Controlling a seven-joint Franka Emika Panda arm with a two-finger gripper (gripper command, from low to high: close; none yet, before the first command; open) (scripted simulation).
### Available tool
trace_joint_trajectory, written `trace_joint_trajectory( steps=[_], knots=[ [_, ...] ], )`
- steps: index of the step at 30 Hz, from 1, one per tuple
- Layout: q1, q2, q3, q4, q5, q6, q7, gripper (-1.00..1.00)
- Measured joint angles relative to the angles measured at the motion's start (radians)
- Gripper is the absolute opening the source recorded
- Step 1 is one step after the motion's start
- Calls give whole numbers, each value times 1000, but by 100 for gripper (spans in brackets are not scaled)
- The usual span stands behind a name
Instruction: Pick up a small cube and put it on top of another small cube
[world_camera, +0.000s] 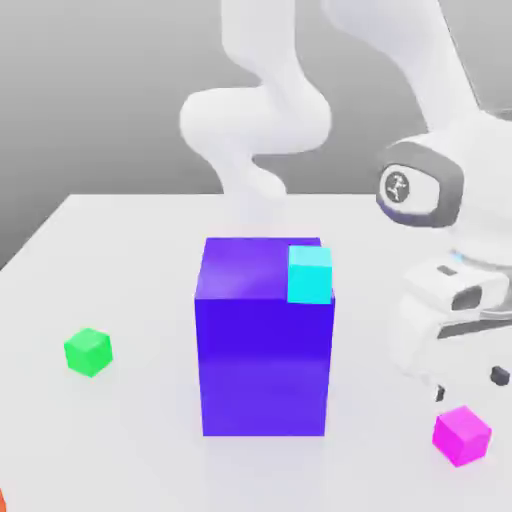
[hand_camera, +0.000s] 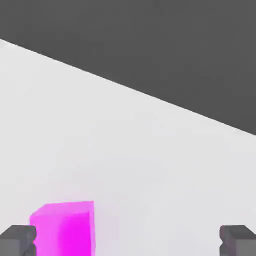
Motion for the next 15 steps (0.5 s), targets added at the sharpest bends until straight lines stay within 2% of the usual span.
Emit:
trace_joint_trajectory(
  steps=[5, 6, 12, 15],
  knots=[
    [101, 181, -108, 34, -109, 126, 87, 0],
    [115, 201, -125, 39, -124, 141, 98, -100],
    [122, 212, -133, 41, -132, 150, 105, -100],
    [79, 142, -79, 24, -78, 99, 65, -100]
  ],
)
